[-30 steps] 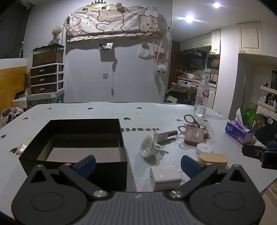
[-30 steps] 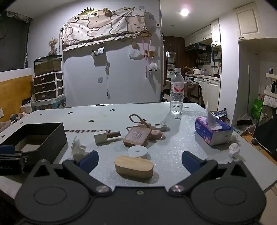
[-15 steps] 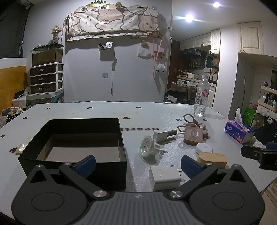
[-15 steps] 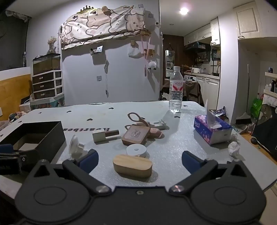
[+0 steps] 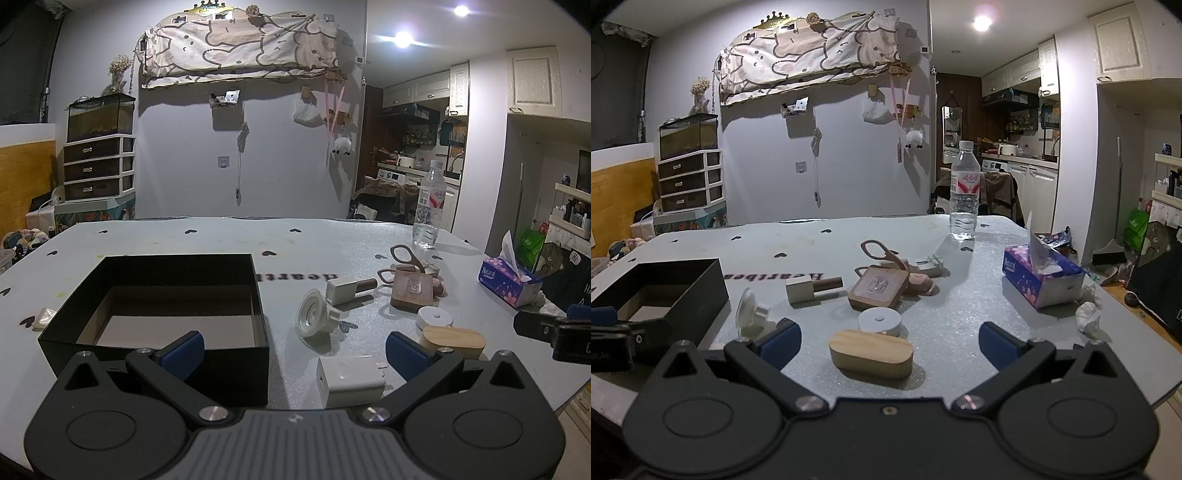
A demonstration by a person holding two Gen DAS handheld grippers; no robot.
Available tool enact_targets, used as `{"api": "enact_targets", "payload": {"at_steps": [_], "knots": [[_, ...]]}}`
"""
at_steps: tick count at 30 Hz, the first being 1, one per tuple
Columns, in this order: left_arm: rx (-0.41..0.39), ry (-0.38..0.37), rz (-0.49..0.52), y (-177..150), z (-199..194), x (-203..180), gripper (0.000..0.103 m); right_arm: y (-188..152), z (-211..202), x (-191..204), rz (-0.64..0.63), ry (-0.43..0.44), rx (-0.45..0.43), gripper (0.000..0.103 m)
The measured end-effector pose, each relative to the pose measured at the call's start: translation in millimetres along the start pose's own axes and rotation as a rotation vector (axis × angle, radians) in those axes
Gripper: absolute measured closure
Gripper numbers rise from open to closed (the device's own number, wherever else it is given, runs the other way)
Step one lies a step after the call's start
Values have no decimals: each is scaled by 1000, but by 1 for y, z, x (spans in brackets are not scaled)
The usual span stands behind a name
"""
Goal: Organize rigid objects
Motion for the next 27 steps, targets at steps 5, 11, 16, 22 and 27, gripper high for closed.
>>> {"api": "enact_targets", "payload": {"at_steps": [5, 11, 16, 22, 27], "knots": [[1, -1, -2, -1, 2, 1, 0, 0, 0, 1, 0, -1, 1, 0], [1, -1, 0, -2, -1, -2, 0, -1, 1, -3, 1, -8, 4, 0], [0, 0, 2, -4, -2, -4, 0, -1, 1, -4, 1, -8, 5, 0], [1, -1, -1, -2, -1, -2, 0, -1, 1, -4, 0, -7, 5, 0], [-1, 1, -2, -4, -3, -3, 0, -1, 1, -5, -1, -8, 7, 0]]}}
Point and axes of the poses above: each gripper's, at about its wrist camera, not at the fingertips, and z roughly the way its jaws point, x to its left, y to its top, the point moved 3 cm from there along z, roughly the way its jaws point, and after that the axes turned 15 degrees about y, right-handed, at the moved point
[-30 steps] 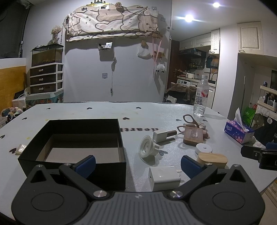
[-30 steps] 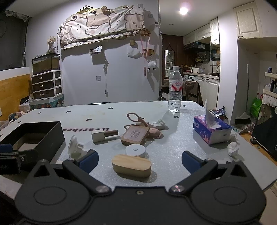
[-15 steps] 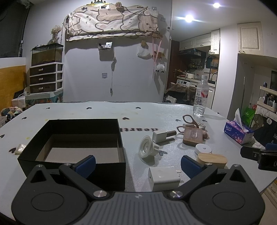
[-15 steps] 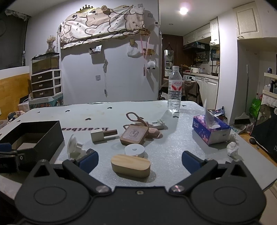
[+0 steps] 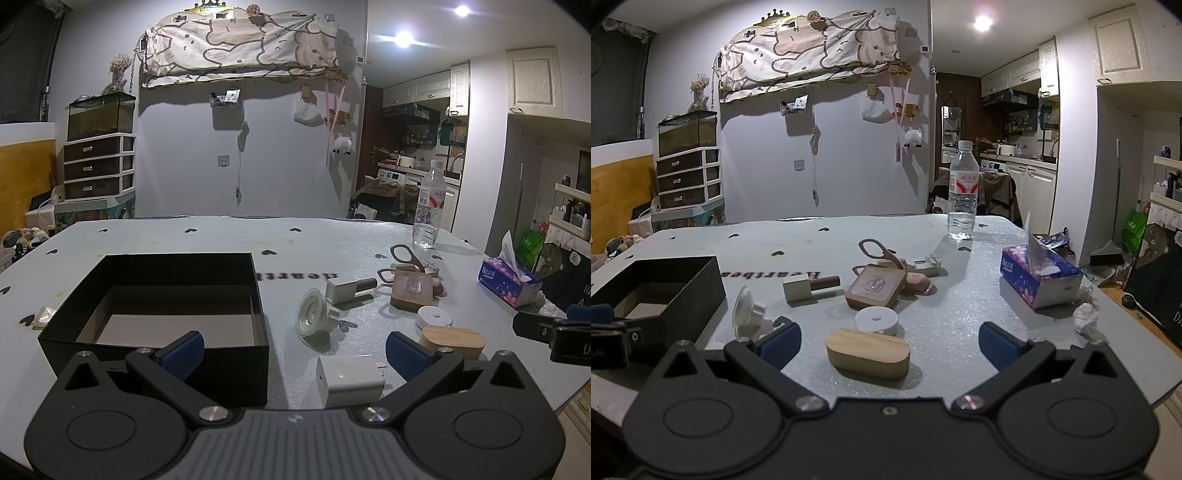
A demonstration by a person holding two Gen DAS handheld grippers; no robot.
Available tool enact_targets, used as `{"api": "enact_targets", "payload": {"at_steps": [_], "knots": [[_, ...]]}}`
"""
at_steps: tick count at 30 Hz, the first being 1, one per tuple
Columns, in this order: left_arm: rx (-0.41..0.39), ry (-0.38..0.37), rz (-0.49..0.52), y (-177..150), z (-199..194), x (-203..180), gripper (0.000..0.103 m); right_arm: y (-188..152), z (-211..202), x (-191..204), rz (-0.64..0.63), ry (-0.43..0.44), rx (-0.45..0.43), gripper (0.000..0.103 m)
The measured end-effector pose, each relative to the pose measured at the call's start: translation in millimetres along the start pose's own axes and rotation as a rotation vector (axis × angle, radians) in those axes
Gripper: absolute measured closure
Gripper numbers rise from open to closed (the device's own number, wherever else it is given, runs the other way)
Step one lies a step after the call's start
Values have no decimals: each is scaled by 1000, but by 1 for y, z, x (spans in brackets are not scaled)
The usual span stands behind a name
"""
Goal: Organize rigid objects
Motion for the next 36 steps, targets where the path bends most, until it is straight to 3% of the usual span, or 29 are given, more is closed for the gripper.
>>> {"api": "enact_targets", "payload": {"at_steps": [36], "knots": [[0, -1, 2, 2, 2, -1, 0, 0, 0, -1, -5, -2, 2, 0]]}}
Point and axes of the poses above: each gripper's, at about its wrist camera, not at the fingertips, and z roughly the way its jaws point, x to its left, y to its top, the point moved 3 cm from there along z, roughly the way its jaws point, and after that the axes turned 15 degrees about y, right-handed, at the moved point
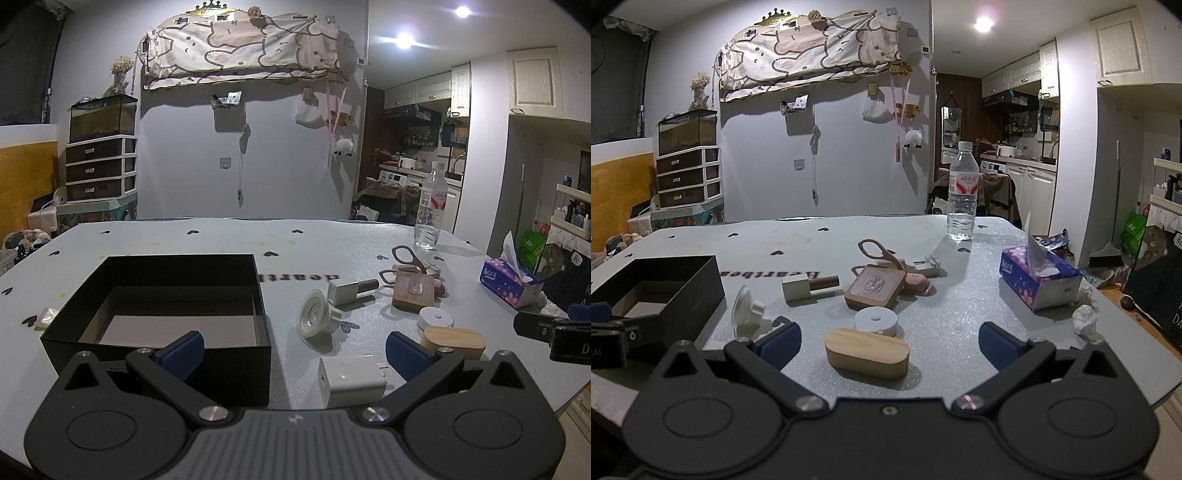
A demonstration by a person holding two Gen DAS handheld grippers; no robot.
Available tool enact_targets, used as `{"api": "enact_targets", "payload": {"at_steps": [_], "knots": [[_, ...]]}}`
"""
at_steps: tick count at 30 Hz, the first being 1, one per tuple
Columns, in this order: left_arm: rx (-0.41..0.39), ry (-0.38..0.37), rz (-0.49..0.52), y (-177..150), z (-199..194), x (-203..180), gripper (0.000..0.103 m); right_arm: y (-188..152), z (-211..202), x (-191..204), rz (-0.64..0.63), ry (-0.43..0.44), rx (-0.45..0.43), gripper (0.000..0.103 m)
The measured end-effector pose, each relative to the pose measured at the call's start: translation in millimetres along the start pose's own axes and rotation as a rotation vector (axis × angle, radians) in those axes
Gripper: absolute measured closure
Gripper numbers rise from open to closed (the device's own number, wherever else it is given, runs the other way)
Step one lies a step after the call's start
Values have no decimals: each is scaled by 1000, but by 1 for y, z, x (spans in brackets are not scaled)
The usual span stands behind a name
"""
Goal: Organize rigid objects
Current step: 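Move the left tool beside the black box while the right tool approaches the white charger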
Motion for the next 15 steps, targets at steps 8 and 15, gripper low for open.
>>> {"api": "enact_targets", "payload": {"at_steps": [8, 15], "knots": [[4, 12, -1, 2, 0, 7, 0, 0, 2, 0, -7, -17, 9, 0], [-10, 61, -29, 4, 9, 26, 0, -5, 7, -2, 10, -30, 16, 0]]}}
Point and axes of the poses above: each gripper's, at about its wrist camera, not at the fingertips, and z roughly the way its jaws point, x to its left, y to its top, the point moved 3 cm from there along z, roughly the way its jaws point, and after that the axes turned 15 degrees about y, right-handed, at the moved point
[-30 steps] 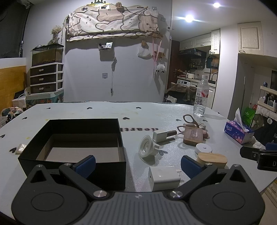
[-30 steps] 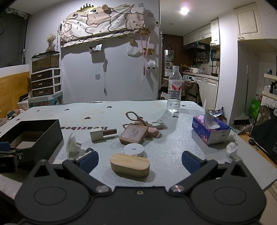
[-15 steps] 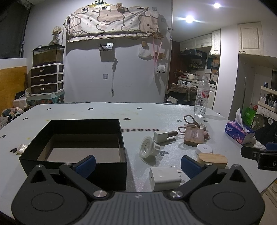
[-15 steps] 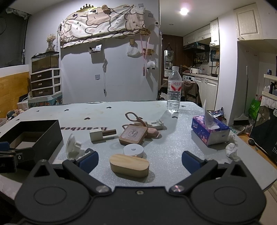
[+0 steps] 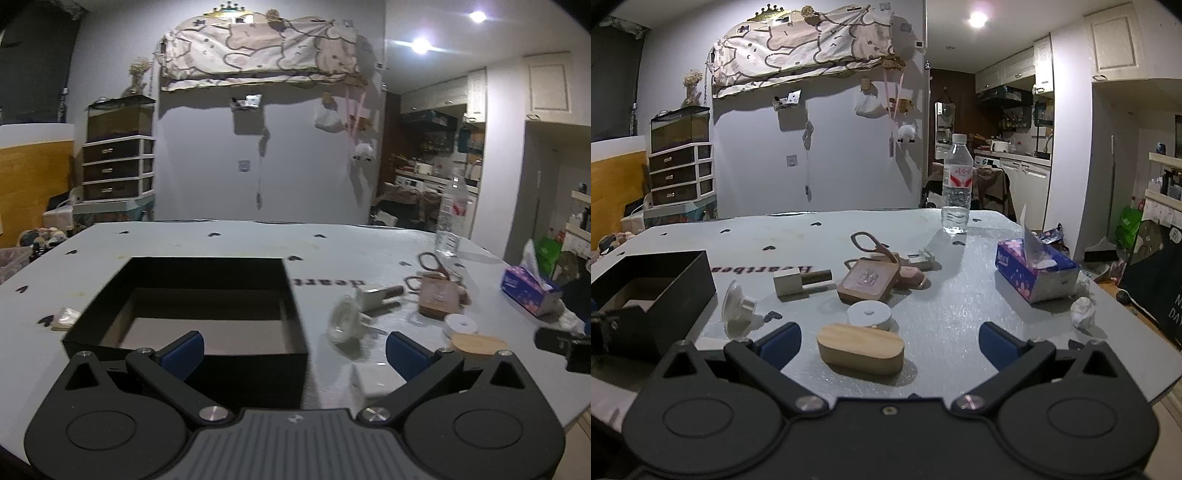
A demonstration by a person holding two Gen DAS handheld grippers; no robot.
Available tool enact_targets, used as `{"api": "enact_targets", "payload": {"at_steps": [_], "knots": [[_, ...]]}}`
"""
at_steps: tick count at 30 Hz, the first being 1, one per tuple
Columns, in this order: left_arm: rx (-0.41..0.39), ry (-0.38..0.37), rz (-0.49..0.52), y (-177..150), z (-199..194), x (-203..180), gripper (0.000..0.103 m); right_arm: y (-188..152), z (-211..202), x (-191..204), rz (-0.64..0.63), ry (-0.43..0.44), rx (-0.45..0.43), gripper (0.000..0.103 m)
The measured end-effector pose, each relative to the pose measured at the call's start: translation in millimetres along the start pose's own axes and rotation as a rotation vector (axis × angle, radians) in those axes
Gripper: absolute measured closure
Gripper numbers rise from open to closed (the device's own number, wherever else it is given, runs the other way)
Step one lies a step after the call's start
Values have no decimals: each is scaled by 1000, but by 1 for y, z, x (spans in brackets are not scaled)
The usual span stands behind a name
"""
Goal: Organize rigid objects
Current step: 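Move the left tool beside the black box while the right tool approaches the white charger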
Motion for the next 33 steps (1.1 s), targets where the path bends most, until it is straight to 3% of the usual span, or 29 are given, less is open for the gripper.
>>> {"api": "enact_targets", "payload": {"at_steps": [11, 18, 25, 30, 33], "knots": [[-37, 87, -54, 7, 14, 53, 0, -8, 18, 10, 49, 24, 12, 0], [-90, 173, -73, 10, 20, 87, 0, -16, 39, 38, 70, 110, 38, 0], [-1, 220, -139, 11, 42, 128, 0, -22, 64, 74, 77, 208, 81, 0], [50, 212, -200, 9, 59, 152, 2, -26, 79, 95, 68, 256, 110, 0], [75, 190, -199, 12, 71, 157, 21, -26, 86, 105, 65, 283, 131, 0]]}}
Point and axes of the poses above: each gripper's, at about its wrist camera, not at the fingertips, and z roughly the way its jaws point, x to its left, y to its top, the point moved 3 cm from there along z, roughly the way its jaws point, and after that the axes turned 15 degrees about y, right-handed, at the moved point
